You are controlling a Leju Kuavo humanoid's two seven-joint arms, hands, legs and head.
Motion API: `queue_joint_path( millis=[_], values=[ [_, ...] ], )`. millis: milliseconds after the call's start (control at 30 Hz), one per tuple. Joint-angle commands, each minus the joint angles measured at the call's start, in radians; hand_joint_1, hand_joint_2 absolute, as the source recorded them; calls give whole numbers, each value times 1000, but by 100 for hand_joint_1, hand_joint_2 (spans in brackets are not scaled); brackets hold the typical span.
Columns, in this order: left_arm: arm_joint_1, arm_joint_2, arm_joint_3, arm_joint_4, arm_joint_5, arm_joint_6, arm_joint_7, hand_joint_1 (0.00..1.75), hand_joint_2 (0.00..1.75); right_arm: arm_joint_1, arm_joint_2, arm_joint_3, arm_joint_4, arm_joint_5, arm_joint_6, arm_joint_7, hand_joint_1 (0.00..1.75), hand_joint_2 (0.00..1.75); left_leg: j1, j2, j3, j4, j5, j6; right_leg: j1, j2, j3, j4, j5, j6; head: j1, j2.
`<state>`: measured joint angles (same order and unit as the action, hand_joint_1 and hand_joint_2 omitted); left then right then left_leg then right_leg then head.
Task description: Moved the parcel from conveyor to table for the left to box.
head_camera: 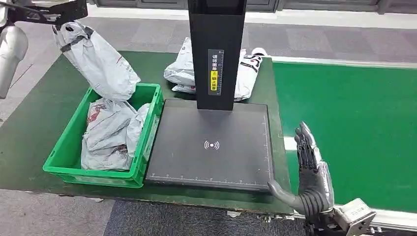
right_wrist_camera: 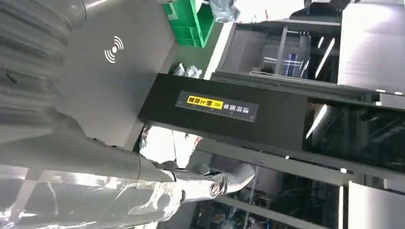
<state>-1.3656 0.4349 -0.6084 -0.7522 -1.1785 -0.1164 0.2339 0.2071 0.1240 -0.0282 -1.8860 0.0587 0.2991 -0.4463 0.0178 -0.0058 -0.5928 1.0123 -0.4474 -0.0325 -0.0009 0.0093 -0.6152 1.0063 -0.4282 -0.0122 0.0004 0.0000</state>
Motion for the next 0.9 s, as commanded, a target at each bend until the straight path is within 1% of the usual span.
queue_joint_path(
  millis=[33,67,200,233,333,400,433,467,500,533,567,600,633,667,700,733,767,800,833,867,900],
  values=[
    [-85,55,-74,200,-68,-106,-36,0,0,-49,-10,-4,76,-11,-2,7,0,175,-1,6,4,-1,-1,2,0,5,2,-1,0,1,0,0],
    [-86,48,-75,203,-69,-107,-34,0,0,-50,-12,-5,77,-12,-2,6,0,175,0,3,2,-1,-1,1,0,2,1,0,0,0,0,0],
    [-89,38,-76,206,-73,-111,-29,0,0,-50,-13,-6,77,-13,-1,6,0,175,0,0,2,-1,0,2,0,-1,2,-1,0,1,0,0],
    [-90,37,-76,206,-74,-112,-28,0,0,-49,-12,-5,76,-13,-1,6,0,175,1,0,1,0,0,1,1,-1,1,0,0,0,0,0],
    [-90,37,-76,206,-74,-112,-28,0,0,-49,-12,-5,76,-13,-1,6,0,175,0,-2,1,-1,0,2,0,-3,2,-1,0,1,0,0],
    [-90,37,-76,206,-74,-112,-28,0,0,-49,-12,-5,76,-13,-1,6,0,175,1,-1,0,0,0,0,1,-1,1,0,0,0,0,0],
    [-84,25,-45,222,-22,-185,-94,0,0,-36,-13,-8,70,-14,-3,2,0,175,1,0,1,0,0,1,1,-1,2,-1,0,1,0,0],
    [-94,-2,-34,256,42,-307,-216,0,0,-25,-18,-16,68,-15,-8,-7,0,175,0,0,2,-1,0,2,0,-1,2,-1,0,1,0,0],
    [-107,-20,-43,279,92,-413,-327,0,0,-14,-23,-25,70,-22,-5,-14,0,175,-1,-1,3,-2,0,2,0,-3,4,-2,0,1,0,0],
    [-125,-25,-82,277,103,-471,-416,0,0,-12,-30,-35,79,-32,-1,-21,0,175,1,-4,0,0,1,1,1,-5,2,-1,-1,0,0,0],
    [-140,-10,-153,247,123,-533,-521,0,0,-9,-29,-43,84,-34,11,-26,0,175,0,-5,1,-1,1,1,1,-6,3,-1,-1,1,0,0],
    [-157,3,-198,233,135,-622,-638,0,0,-9,-29,-45,88,-33,13,-25,0,175,1,-5,1,-1,1,1,1,-7,3,-1,-1,1,0,0],
    [-179,63,-273,141,192,-738,-732,0,0,-13,-27,-51,102,-33,29,-27,0,175,0,-5,1,-1,1,2,1,-6,3,-2,-1,1,0,0],
    [-191,113,-337,55,227,-822,-825,0,0,-20,-32,-47,109,-33,39,-28,0,175,1,-3,-1,1,0,0,1,-4,1,0,0,0,-1,0],
    [-179,185,-372,-104,344,-902,-809,0,0,-28,-31,-50,114,-35,50,-27,0,175,0,-3,2,-1,0,2,0,-5,3,-2,-1,1,0,0],
    [-163,223,-394,-201,426,-928,-783,0,0,-30,-29,-53,113,-36,52,-24,0,175,2,0,-4,3,0,1,3,0,-3,1,0,0,0,0],
    [-148,248,-416,-288,522,-947,-762,0,0,-32,-31,-55,112,-41,52,-16,0,175,2,1,-4,3,-1,1,2,0,-3,1,0,1,0,0],
    [-134,260,-422,-336,578,-947,-742,0,0,-34,-33,-57,112,-47,53,-9,0,175,3,-1,-6,2,1,0,3,-1,-3,0,1,0,1,0],
    [-118,258,-420,-365,621,-950,-685,0,0,-36,-34,-59,110,-50,55,-6,0,175,2,3,-2,0,0,1,2,2,-2,0,1,0,0,0],
    [-115,259,-423,-369,629,-948,-675,0,0,-36,-35,-60,109,-51,55,-5,0,175,1,2,-2,0,1,0,1,0,-2,0,1,-1,0,0],
    [-115,259,-423,-369,629,-948,-675,0,0,-36,-35,-60,109,-51,55,-5,0,175,1,4,0,-1,0,0,1,2,-1,-1,0,-1,0,0]
  ],
)
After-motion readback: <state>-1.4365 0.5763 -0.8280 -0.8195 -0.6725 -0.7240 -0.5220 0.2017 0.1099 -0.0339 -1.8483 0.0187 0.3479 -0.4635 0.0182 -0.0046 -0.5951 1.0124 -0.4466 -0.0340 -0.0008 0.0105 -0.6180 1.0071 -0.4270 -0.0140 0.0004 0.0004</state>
